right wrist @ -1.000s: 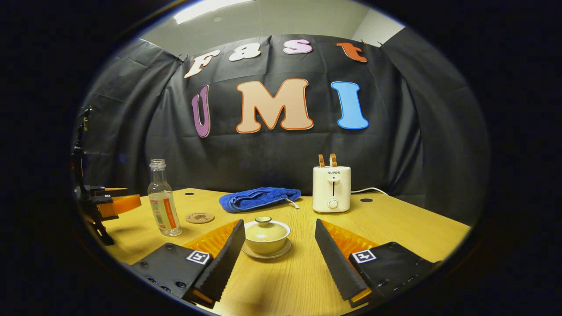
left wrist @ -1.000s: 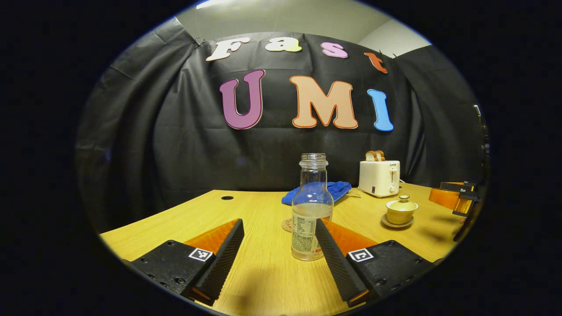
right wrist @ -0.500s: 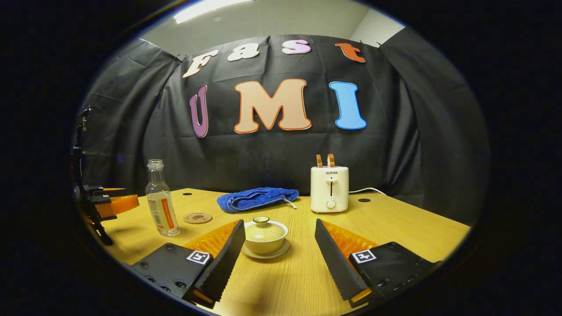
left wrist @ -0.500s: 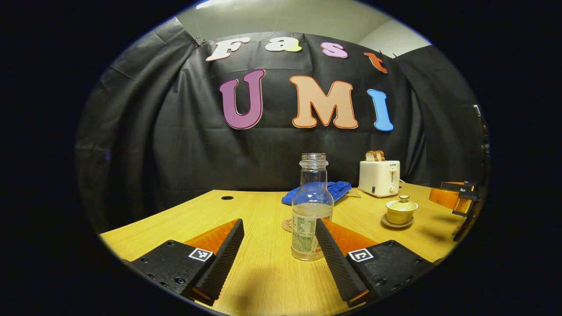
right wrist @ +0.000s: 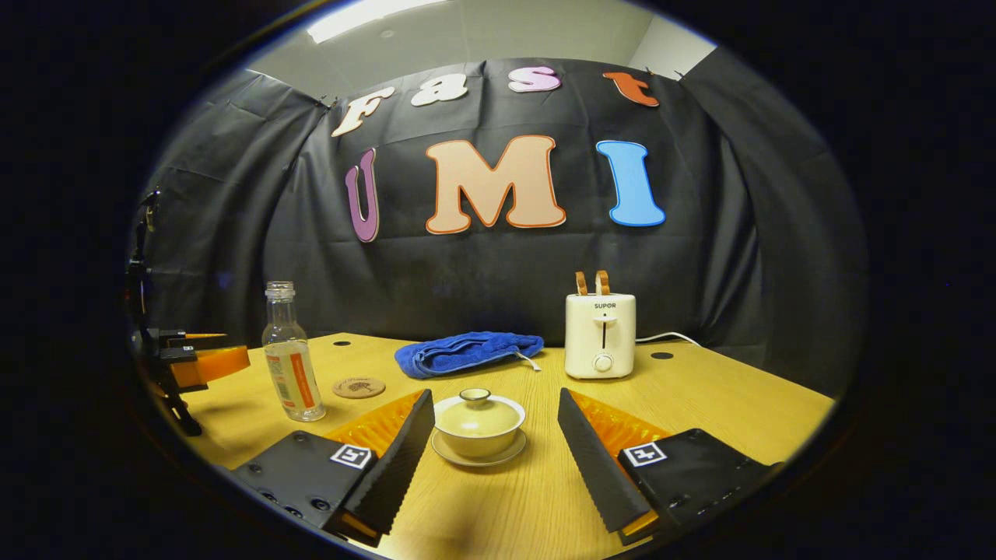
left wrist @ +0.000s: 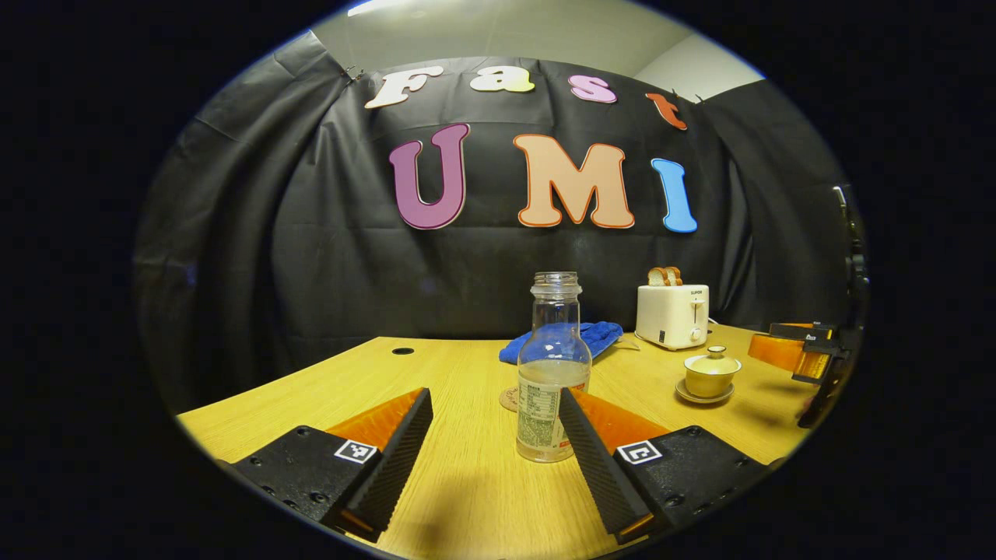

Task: Open the teacup lid with one hand, grasp the water bottle and pour water into the teacup with the other hand; after pouring, place the water bottle on the coaster and then close the teacup lid.

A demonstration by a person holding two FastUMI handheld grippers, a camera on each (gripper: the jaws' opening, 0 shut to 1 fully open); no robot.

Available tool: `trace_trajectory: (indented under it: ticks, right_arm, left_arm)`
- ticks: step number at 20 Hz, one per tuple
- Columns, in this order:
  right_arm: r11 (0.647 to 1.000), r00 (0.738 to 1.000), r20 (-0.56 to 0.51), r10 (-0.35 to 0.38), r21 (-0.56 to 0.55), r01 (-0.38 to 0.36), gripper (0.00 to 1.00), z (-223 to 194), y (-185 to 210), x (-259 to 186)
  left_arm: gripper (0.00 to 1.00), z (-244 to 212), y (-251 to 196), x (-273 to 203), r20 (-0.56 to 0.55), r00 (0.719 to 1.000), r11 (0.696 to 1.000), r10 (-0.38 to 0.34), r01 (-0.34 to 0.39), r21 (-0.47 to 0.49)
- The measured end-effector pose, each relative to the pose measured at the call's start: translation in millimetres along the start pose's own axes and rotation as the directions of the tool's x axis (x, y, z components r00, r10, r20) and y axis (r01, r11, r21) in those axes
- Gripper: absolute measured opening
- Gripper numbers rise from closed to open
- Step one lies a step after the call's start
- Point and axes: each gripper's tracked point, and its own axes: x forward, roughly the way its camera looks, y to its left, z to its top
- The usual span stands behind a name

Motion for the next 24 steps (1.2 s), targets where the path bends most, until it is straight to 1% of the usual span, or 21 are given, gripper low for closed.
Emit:
trace_trajectory:
  ticks: [3, 9, 13, 15, 16, 17, 21, 23, 24]
  right_arm:
    - [1.0, 1.0, -0.009, 0.028, 0.001, -0.028, 1.0, -1.9, 6.7, 12.9]
    - [0.999, 0.997, -0.061, 0.052, -0.006, -0.052, 1.0, -11.5, 16.6, 45.4]
    - [0.999, 0.994, -0.091, 0.054, -0.003, -0.055, 1.0, -15.9, 18.2, 58.3]
    - [0.999, 0.994, -0.094, 0.053, -0.005, -0.053, 0.87, -16.1, 18.1, 62.5]
    - [0.998, 0.993, -0.106, 0.054, -0.007, -0.055, 0.84, -18.5, 18.3, 65.0]
    - [0.998, 0.991, -0.121, 0.056, -0.009, -0.058, 0.82, -21.4, 18.8, 66.3]
    - [0.999, 0.988, -0.147, 0.045, -0.018, -0.048, 0.57, -25.5, 17.3, 72.9]
    - [0.999, 0.983, -0.179, 0.04, -0.016, -0.043, 0.5, -33.2, 15.8, 79.0]
    - [0.999, 0.984, -0.175, 0.039, -0.012, -0.041, 0.47, -29.2, 16.3, 78.7]
  left_arm:
    - [0.96, 0.8, -0.1, 0.5, 0.0, 1.0, 1.0, 0.0, 0.0, 0.0]
    - [0.96, 0.4, 0.5, 0.1, 0.0, 1.0, 1.0, 0.005, -0.005, 0.0]
    - [0.95, 0.6, 2.2, -0.1, 0.0, 1.0, 1.0, 0.009, -0.009, 0.0]
    - [0.96, 0.2, 1.3, -0.3, -0.001, 1.0, 1.0, 0.009, -0.009, 0.0]
    - [0.96, 0.3, 2.0, 0.2, -0.001, 1.0, 1.0, 0.009, -0.009, 0.0]
    - [0.96, 0.9, 1.6, 0.4, -0.001, 1.0, 1.0, 0.009, -0.009, -0.001]
    - [0.96, 0.3, 1.2, -0.5, -0.001, 1.0, 1.0, 0.009, -0.009, -0.001]
    - [0.95, 0.6, 2.2, -0.6, -0.001, 1.0, 1.0, 0.009, -0.009, -0.001]
    - [0.96, 0.4, 1.9, -0.4, -0.002, 1.0, 1.0, 0.009, -0.009, -0.001]
